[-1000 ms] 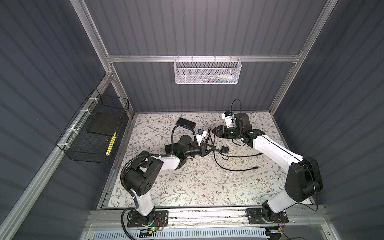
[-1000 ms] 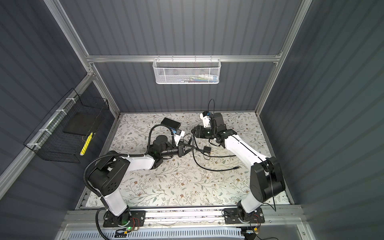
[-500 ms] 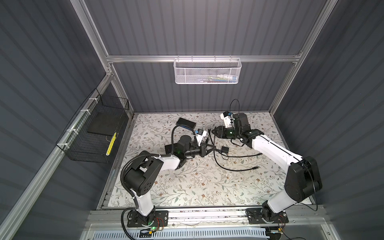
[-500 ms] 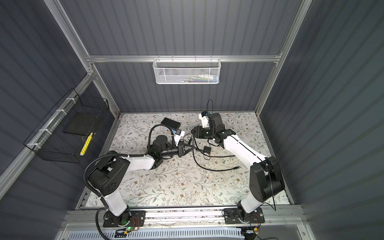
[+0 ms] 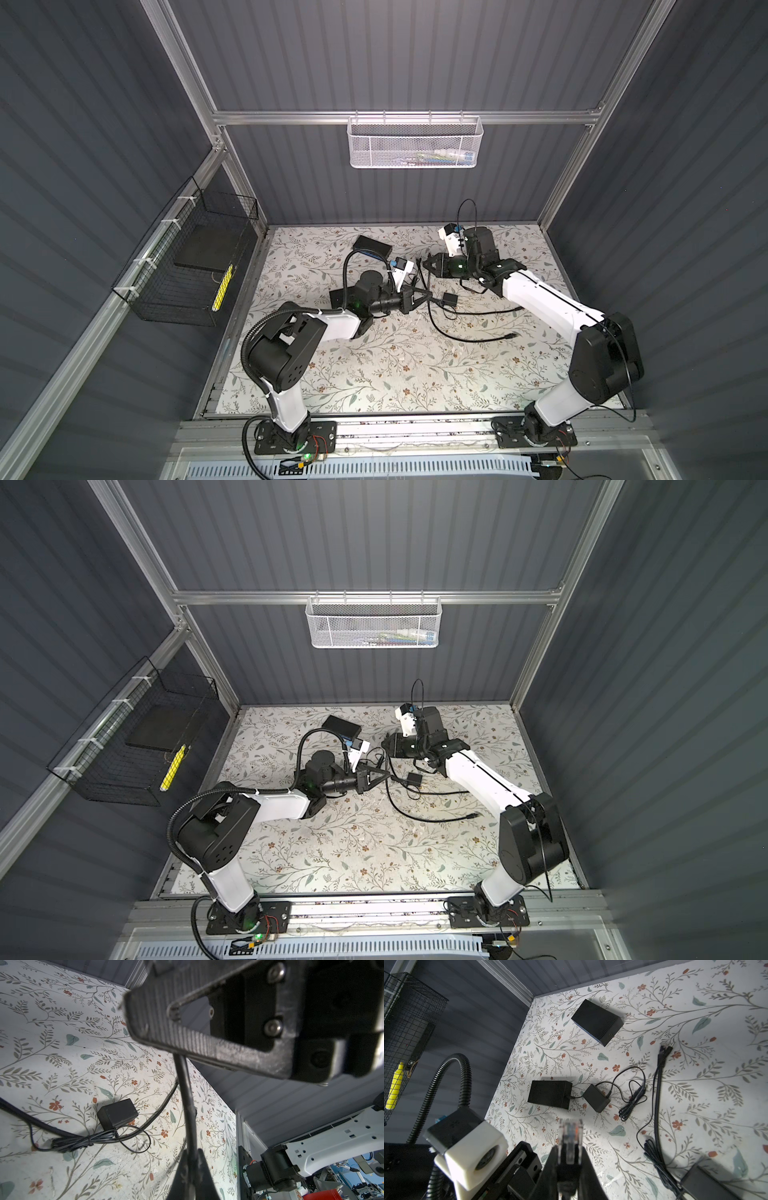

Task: Insert the plug into the switch port

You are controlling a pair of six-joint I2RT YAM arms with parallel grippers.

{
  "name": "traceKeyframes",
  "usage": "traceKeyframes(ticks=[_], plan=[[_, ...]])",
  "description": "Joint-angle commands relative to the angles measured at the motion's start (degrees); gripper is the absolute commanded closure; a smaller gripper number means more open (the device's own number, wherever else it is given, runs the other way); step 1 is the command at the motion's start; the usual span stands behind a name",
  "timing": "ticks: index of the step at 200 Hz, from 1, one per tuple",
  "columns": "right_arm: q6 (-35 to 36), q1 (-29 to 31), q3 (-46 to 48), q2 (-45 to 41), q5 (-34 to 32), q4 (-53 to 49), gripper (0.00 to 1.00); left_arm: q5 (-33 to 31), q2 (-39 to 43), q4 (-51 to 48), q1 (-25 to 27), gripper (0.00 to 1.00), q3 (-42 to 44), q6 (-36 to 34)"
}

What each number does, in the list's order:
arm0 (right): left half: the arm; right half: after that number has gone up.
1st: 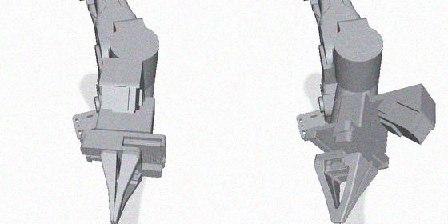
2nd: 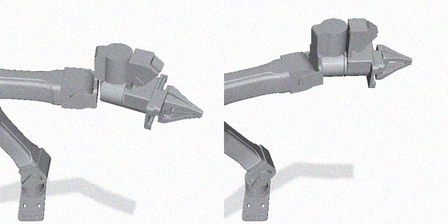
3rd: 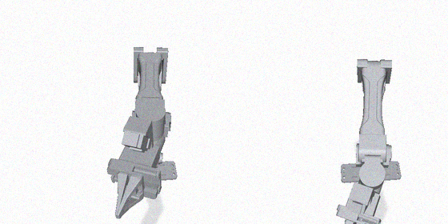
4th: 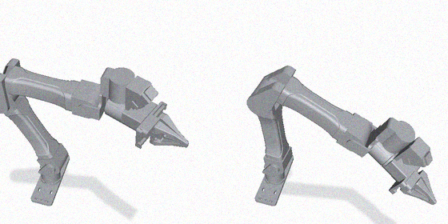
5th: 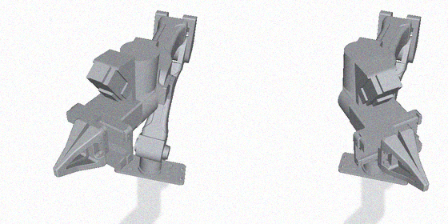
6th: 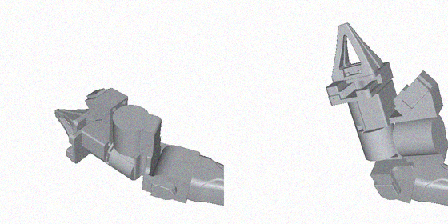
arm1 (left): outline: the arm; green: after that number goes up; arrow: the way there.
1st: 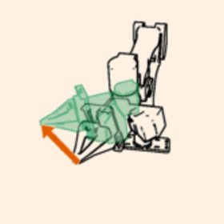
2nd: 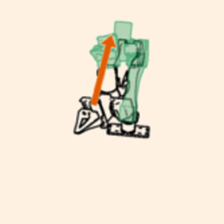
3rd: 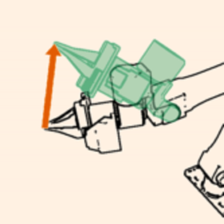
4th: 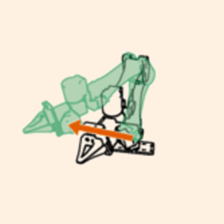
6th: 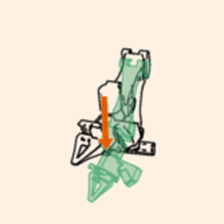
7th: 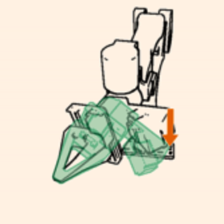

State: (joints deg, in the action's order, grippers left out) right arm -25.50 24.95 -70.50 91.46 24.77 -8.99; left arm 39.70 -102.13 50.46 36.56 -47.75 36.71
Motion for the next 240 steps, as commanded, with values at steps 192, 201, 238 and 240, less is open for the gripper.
traceKeyframes(ticks=[192,201,238,240], plan=[[-0.6,0.9,2.6,-3.6,-3.1,1.3,0.79,0.7,0.7,3.1,0.1,1.0,0.7,0.7],[-0.8,1.0,2.6,-3.6,-3.1,1.6,0.8,0.7,0.7,3.1,0.1,1.0,0.6,0.7],[-1.9,1.1,4.3,-4.7,-4.2,4.2,0.81,0.8,0.1,4.3,0.1,1.0,0.6,1.6],[-1.9,1.1,4.4,-4.7,-4.3,4.4,0.81,0.7,0.1,4.3,0.1,1.0,0.6,1.6]])
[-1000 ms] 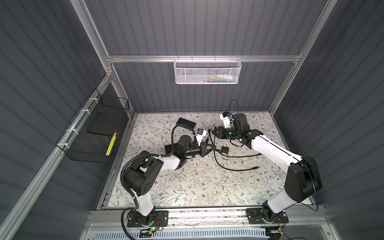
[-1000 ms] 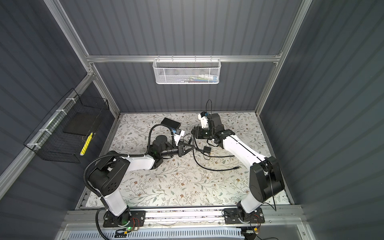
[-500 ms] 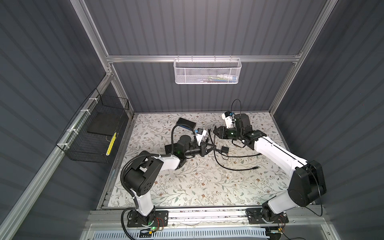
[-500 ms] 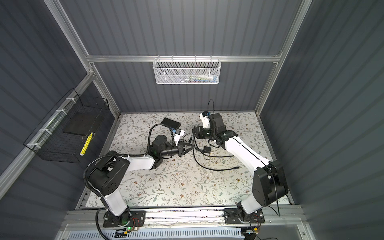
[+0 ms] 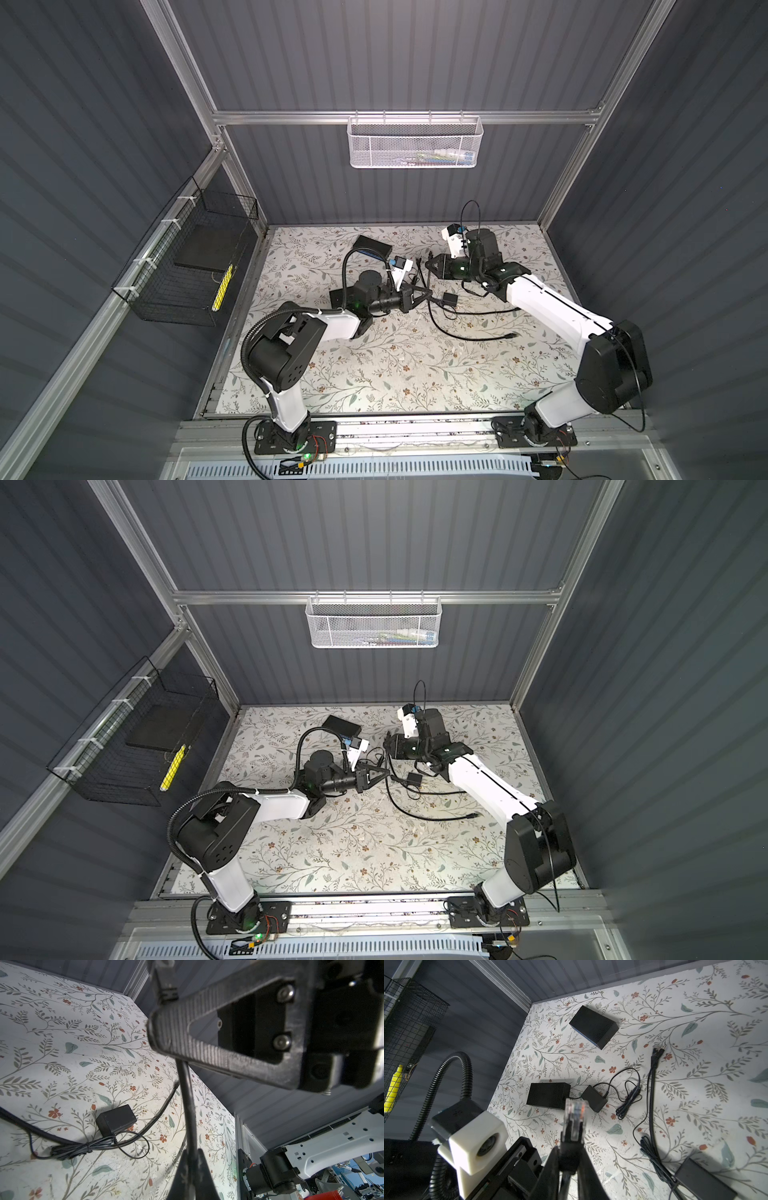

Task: Insert the plug into the switch port

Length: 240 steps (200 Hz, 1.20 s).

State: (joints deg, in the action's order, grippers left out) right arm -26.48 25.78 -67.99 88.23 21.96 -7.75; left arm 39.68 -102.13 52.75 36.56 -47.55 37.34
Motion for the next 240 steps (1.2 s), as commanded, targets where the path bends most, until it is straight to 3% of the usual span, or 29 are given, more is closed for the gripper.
traceKeyframes(ticks=[1,120,169,240], plan=[[-0.9,0.2,1.9,-1.5,-1.6,3.3,0.81,0.8,0.1,2.1,0.1,1.0,0.4,0.9],[-3.9,0.9,7.0,-4.1,-5.9,10.6,0.81,0.8,-0.3,2.7,0.1,1.0,0.1,1.4],[-4.4,1.4,7.3,-3.7,-6.0,11.1,0.72,0.7,-0.1,2.7,0.1,1.0,0.4,1.4],[-4.7,1.5,7.5,-4.5,-6.7,11.7,0.79,0.8,-0.1,2.9,0.1,1.0,0.5,1.5]])
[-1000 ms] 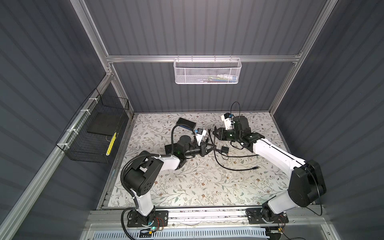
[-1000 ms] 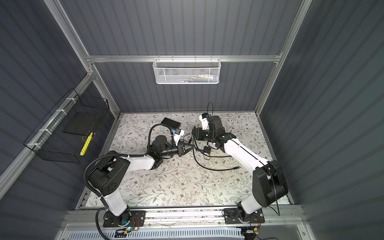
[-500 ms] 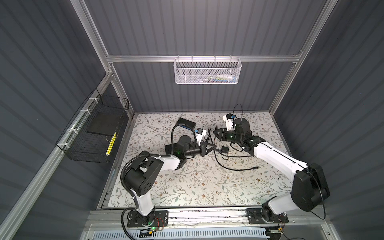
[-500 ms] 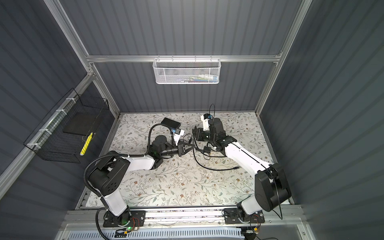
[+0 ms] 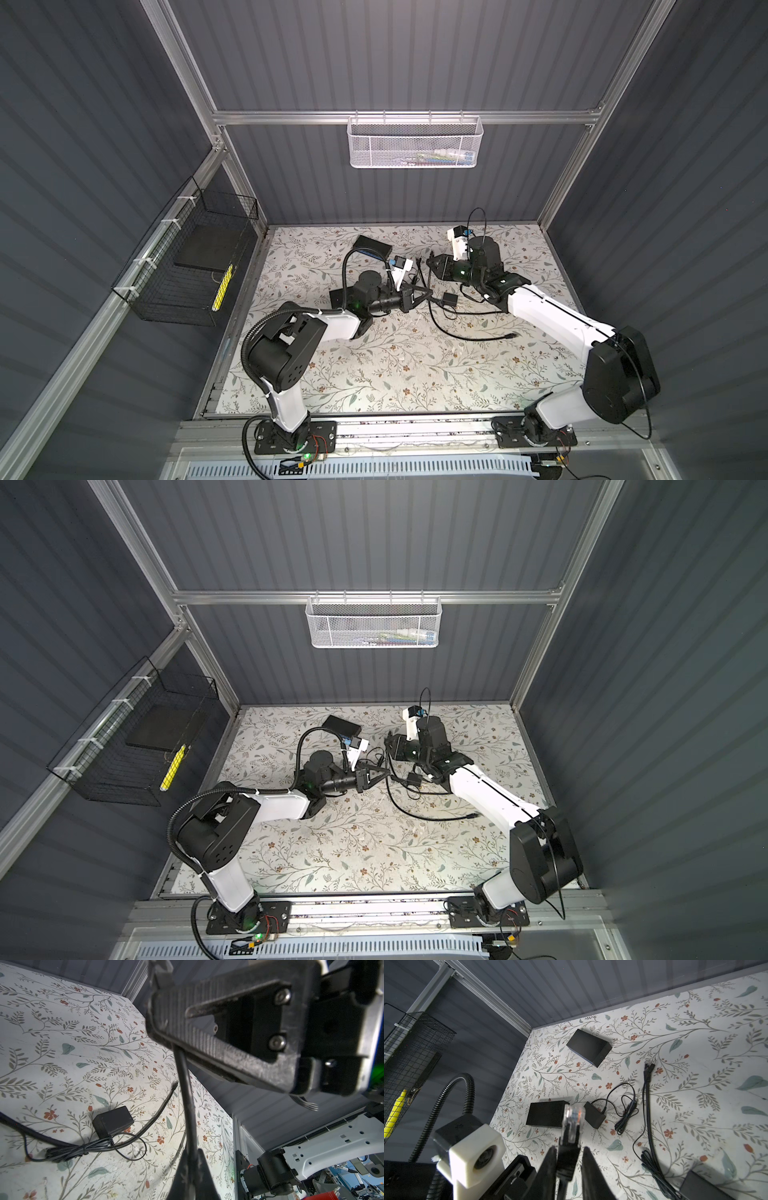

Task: Insert the plug into the switch port

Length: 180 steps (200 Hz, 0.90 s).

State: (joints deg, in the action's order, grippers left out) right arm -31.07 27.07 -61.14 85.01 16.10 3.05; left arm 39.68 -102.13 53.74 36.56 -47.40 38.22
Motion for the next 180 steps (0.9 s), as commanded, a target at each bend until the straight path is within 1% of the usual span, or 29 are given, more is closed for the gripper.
traceKeyframes(ticks=[1,37,73,96,106,110,118,136,150,163,180], plan=[[-0.1,0.3,0.7,-1.3,-0.8,0.9,0.79,0.8,-0.2,2.0,0.1,1.0,0.3,0.7],[-0.4,0.5,0.9,-1.0,-0.5,1.0,0.9,0.8,0.0,2.0,0.1,1.0,0.5,0.6],[-0.3,1.0,0.9,-0.6,-0.5,0.8,0.96,0.6,-0.1,2.1,0.1,1.0,0.5,0.7],[1.5,1.1,0.5,-0.5,-0.9,-1.3,0.99,0.0,0.3,1.8,0.0,1.0,0.6,0.6],[3.0,1.1,0.3,-0.4,-1.2,-2.7,1.0,-0.6,0.8,0.9,0.0,0.89,0.7,-0.1],[3.7,1.1,0.2,-0.5,-1.4,-3.2,1.0,-0.9,1.0,0.5,0.0,0.81,0.7,-0.4],[5.0,1.1,0.0,-0.5,-1.7,-4.3,1.0,-1.5,1.6,-0.2,-0.2,0.72,1.0,-0.9],[9.2,1.1,-0.3,-0.2,-2.9,-6.8,1.0,-2.5,3.1,-0.8,-1.1,0.6,1.7,-1.5],[13.0,1.1,-0.4,0.2,-2.4,-8.0,1.0,-2.7,4.7,-1.8,-2.3,0.56,2.2,-2.1],[16.8,1.0,-1.1,0.6,-0.7,-9.4,1.0,-2.9,6.9,-4.0,-3.7,0.55,2.6,-3.4],[21.8,1.0,-2.4,0.9,2.5,-11.7,0.99,-3.6,10.6,-9.7,-6.2,0.55,3.4,-6.7]])
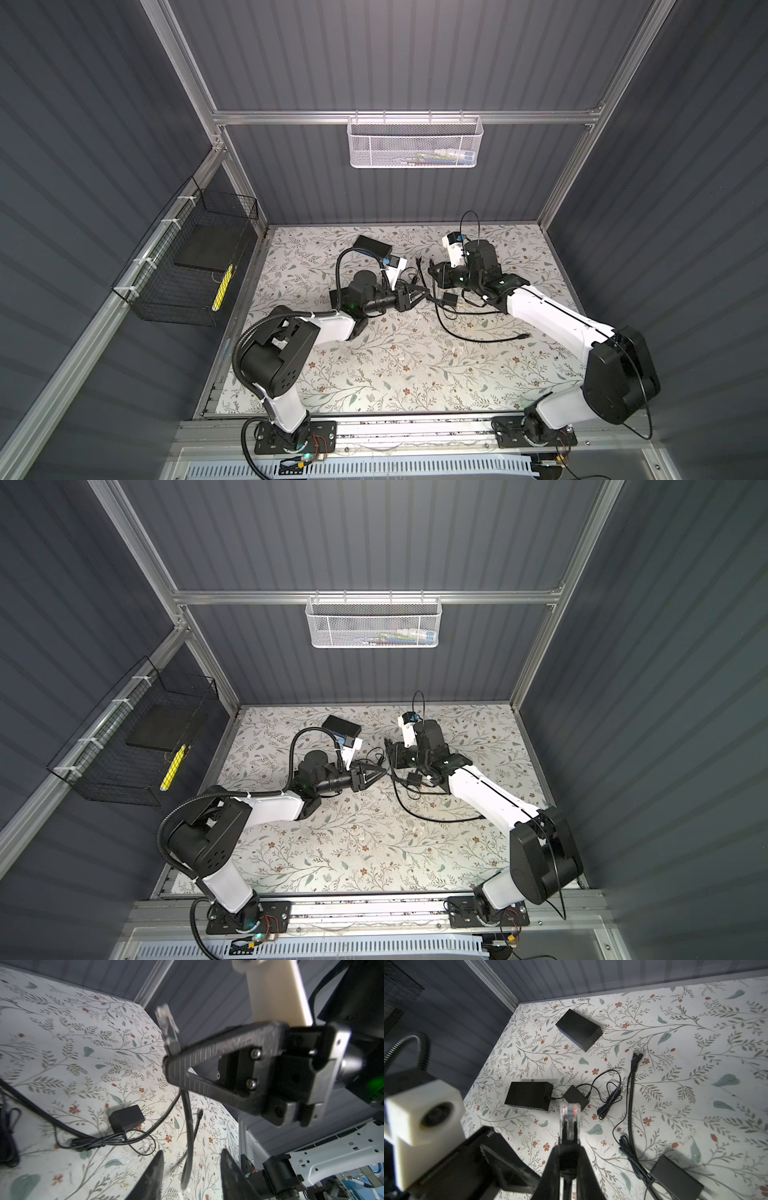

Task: Insert the plug into the switch port

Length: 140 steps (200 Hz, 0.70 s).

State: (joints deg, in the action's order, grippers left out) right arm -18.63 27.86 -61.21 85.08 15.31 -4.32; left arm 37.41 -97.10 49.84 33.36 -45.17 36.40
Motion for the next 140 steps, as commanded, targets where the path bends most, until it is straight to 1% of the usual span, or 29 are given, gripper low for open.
traceKeyframes(ticks=[1,9,25,43,54,56,60,76,93,107,119,134,140], plan=[[9.6,0.3,-2.4,0.8,4.4,-4.5,0.99,-1.4,5.9,-6.2,-3.3,0.55,1.2,-5.1],[12.5,0.2,-2.9,0.6,8.2,-5.4,0.98,-2.3,7.7,-8.8,-4.8,0.55,1.6,-6.5],[15.8,0.2,-3.5,0.1,10.7,-6.8,0.98,-4.3,11.2,-15.9,-7.9,0.55,2.0,-10.3],[18.8,0.3,-4.0,-0.6,12.9,-8.5,0.99,-12.1,14.2,-30.0,-10.1,0.55,-0.4,-16.3],[20.0,0.3,-4.1,-0.9,13.6,-9.0,0.99,-17.6,15.1,-37.2,-11.1,0.56,-2.2,-18.3],[20.2,0.2,-4.1,-1.0,13.8,-9.1,0.99,-18.0,15.1,-38.2,-11.4,0.56,-2.5,-18.4],[20.6,0.2,-4.1,-1.1,14.0,-9.2,0.99,-20.7,15.3,-39.9,-12.1,0.56,-2.9,-18.4],[22.1,0.3,-4.3,-1.3,14.9,-10.3,1.0,-25.0,15.3,-44.8,-15.2,0.56,-3.9,-17.2],[23.6,0.4,-4.7,-0.9,15.2,-11.8,1.0,-27.8,15.3,-47.2,-17.6,0.55,-4.0,-15.9],[24.9,0.7,-5.3,-0.3,13.4,-13.6,1.0,-29.9,15.0,-49.6,-18.3,0.55,-4.8,-16.2],[26.6,1.7,-6.6,1.0,10.3,-16.1,1.0,-32.2,14.3,-51.8,-18.6,0.55,-5.8,-16.6],[28.4,3.9,-9.4,4.1,4.7,-21.4,1.0,-32.8,12.6,-53.1,-19.6,0.54,-7.0,-16.7],[28.5,4.7,-10.7,5.6,0.7,-23.1,1.0,-33.0,11.7,-53.5,-19.9,0.54,-7.6,-16.7]])
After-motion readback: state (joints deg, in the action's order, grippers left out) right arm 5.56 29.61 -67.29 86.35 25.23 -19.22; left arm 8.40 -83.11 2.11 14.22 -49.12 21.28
